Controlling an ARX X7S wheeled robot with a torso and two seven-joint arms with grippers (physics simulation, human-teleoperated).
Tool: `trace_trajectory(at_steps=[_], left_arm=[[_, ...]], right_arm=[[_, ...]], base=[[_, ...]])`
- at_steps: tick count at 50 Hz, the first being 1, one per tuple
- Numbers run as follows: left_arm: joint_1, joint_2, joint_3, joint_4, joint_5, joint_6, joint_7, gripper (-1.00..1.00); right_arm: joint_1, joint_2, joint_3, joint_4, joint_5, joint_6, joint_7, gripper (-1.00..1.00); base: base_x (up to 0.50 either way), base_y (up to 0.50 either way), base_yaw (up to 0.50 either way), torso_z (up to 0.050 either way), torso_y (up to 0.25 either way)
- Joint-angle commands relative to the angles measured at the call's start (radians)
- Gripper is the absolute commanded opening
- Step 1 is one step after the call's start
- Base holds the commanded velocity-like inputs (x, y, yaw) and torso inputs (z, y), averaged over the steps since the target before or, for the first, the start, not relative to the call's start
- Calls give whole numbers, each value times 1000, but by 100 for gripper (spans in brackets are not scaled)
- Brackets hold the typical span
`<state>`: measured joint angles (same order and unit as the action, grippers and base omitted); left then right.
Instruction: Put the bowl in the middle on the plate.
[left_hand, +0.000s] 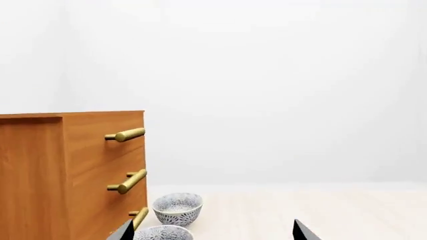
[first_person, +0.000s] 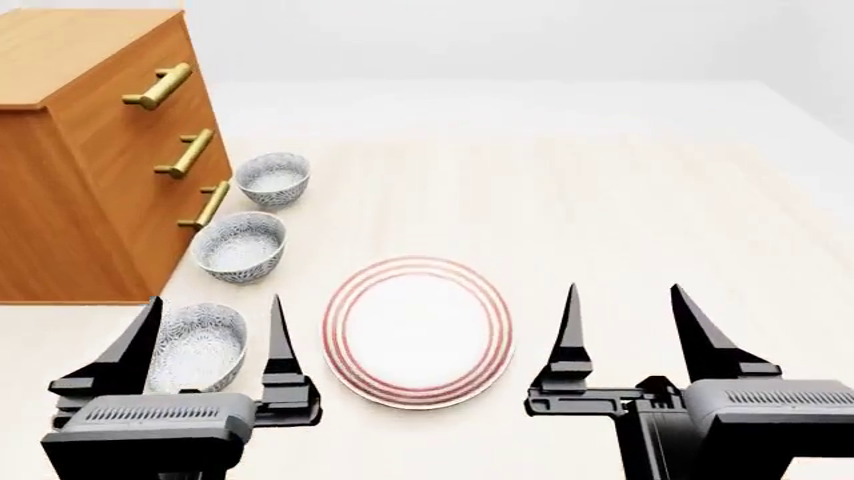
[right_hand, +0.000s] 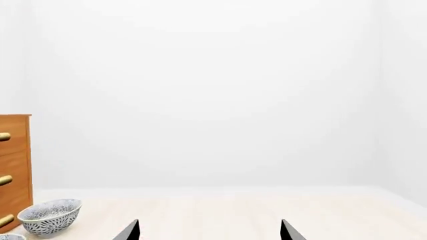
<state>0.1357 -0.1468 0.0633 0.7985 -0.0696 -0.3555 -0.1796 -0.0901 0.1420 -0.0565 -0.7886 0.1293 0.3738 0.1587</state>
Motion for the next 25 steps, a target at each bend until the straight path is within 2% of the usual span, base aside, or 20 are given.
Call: trace_trajectory(at_steps=[1,25], left_arm=[[3,-14,13,15,4,-4,-15,100],[4,-33,19,29,-15,-8,-37,100]], right_arm=[[-1,12,-10,-1,7,-4,12,100],[-5,32,-20,-4,24,-13,33,100]], base=[[500,0,0,0,0],[500,0,0,0,1]])
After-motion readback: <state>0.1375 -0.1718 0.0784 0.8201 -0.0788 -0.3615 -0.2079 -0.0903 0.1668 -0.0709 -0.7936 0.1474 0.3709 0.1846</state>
